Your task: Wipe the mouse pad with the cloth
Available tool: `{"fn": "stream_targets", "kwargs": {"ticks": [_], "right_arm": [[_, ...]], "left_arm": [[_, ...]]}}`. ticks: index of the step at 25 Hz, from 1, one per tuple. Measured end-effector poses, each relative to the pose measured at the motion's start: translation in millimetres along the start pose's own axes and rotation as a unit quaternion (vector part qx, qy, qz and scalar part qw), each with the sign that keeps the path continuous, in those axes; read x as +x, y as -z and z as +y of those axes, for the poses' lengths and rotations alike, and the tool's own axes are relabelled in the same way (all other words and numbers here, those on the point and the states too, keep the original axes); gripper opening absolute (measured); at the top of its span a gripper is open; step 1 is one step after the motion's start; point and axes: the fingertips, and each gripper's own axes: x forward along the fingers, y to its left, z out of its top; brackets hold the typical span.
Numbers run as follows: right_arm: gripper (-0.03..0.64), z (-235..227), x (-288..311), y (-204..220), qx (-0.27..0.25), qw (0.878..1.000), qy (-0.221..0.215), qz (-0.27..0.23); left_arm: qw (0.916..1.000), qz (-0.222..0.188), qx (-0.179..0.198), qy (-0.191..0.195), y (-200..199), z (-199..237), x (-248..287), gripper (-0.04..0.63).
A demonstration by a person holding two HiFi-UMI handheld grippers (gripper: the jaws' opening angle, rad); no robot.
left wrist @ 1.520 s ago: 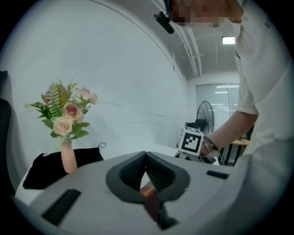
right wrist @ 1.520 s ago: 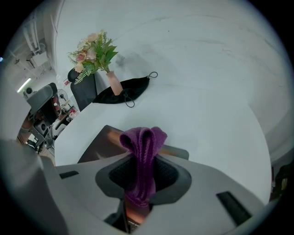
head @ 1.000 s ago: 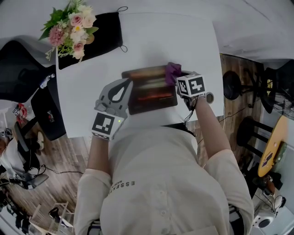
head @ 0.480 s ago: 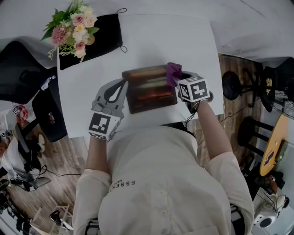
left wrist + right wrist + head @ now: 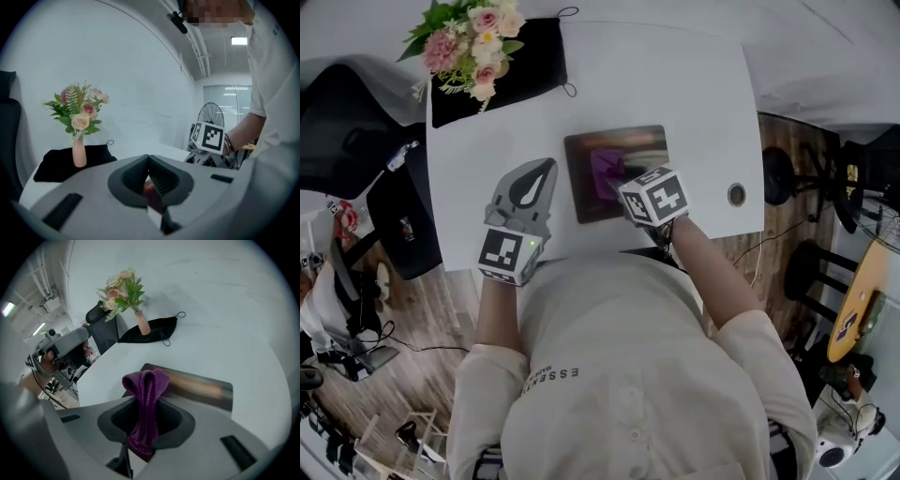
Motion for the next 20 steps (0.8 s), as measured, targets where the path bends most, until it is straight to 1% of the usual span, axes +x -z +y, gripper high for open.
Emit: {"fn": "stream_targets", "kwargs": {"ticks": [4, 9, 16, 20], "right_arm": [[0.098, 27.2, 18.8, -1.3, -0.014, 1.0, -0.023, 0.013], [0.098, 47.6, 36.7, -2.2, -0.023, 0.999, -0.039, 0.02], [0.098, 37.9, 42.9, 1.6, -0.011, 0.999, -0.037, 0.021], [0.098, 27.4, 38.6, 4.9, -0.005, 0.999, -0.033, 0.019]], "left_arm": [[0.9999, -0.001, -0.009, -0.01, 6.2, 6.1, -6.8, 0.0], [0.9996, 0.004, -0.016, -0.023, 12.4, 9.0, -17.4, 0.0], [0.9991, 0.012, -0.023, -0.033, 20.7, 11.6, -23.9, 0.0], [0.9995, 0.01, -0.018, -0.022, 16.9, 4.6, -16.5, 0.0]]}}
